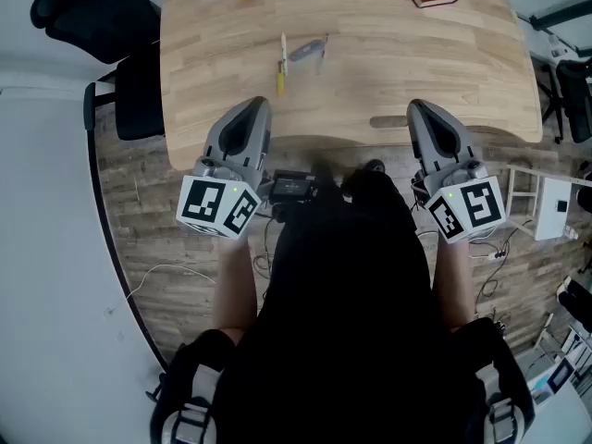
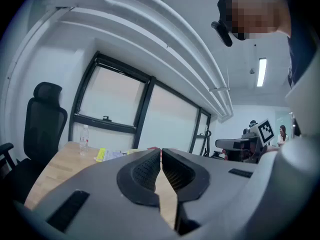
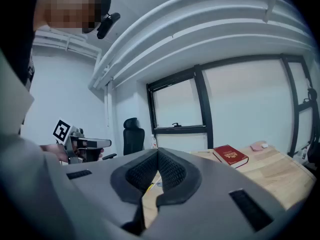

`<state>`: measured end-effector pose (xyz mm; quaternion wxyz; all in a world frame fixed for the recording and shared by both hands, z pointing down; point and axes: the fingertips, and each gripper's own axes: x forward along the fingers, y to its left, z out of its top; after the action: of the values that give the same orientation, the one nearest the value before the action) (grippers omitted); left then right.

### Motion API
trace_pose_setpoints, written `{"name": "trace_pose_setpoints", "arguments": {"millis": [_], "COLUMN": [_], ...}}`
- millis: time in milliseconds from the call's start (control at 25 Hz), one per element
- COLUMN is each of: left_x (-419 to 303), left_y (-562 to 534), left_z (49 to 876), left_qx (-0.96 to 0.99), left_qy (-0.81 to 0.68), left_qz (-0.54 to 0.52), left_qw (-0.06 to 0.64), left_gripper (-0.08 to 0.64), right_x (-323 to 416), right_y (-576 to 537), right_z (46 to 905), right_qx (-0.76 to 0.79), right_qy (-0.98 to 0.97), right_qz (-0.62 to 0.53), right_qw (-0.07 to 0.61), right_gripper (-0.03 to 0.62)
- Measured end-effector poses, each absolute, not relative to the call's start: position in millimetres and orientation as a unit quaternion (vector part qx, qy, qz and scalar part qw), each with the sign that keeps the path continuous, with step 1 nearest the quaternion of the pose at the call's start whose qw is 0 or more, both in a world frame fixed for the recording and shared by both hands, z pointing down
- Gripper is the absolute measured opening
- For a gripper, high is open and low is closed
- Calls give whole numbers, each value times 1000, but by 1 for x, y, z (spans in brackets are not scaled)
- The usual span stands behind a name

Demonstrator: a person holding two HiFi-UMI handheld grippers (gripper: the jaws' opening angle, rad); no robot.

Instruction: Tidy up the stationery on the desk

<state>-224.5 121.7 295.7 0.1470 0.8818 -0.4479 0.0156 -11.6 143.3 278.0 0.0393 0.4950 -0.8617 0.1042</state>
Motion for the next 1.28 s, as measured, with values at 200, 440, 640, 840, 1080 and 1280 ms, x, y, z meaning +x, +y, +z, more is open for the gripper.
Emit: {"name": "trace_pose_setpoints", "arguments": {"millis": [200,440,640,840,1080,1280], "left_x": [-222,-221,-220,-216,-216,-225], "left_y": [121,119,109,90,68,50], "left_z": [301,308,330,359,407,444], "left_qx": [885,884,880,872,859,840], "left_qy": [-442,-442,-441,-450,-456,-476], "left_qz": [22,29,36,62,103,136], "left_qw": [147,152,173,186,208,223], "left_gripper": [41,41,41,41,41,42], "right_x": [-15,-12,-13,-29,-39,-41], "right_y": [144,142,139,139,133,125], "right_z": [282,284,284,310,331,344], "right_qx": [493,506,507,481,470,466], "right_qy": [-862,-854,-852,-860,-858,-855], "right_qz": [113,118,127,156,188,205], "right_qw": [30,23,14,67,88,100], "right_gripper": [12,12,12,12,14,14]}}
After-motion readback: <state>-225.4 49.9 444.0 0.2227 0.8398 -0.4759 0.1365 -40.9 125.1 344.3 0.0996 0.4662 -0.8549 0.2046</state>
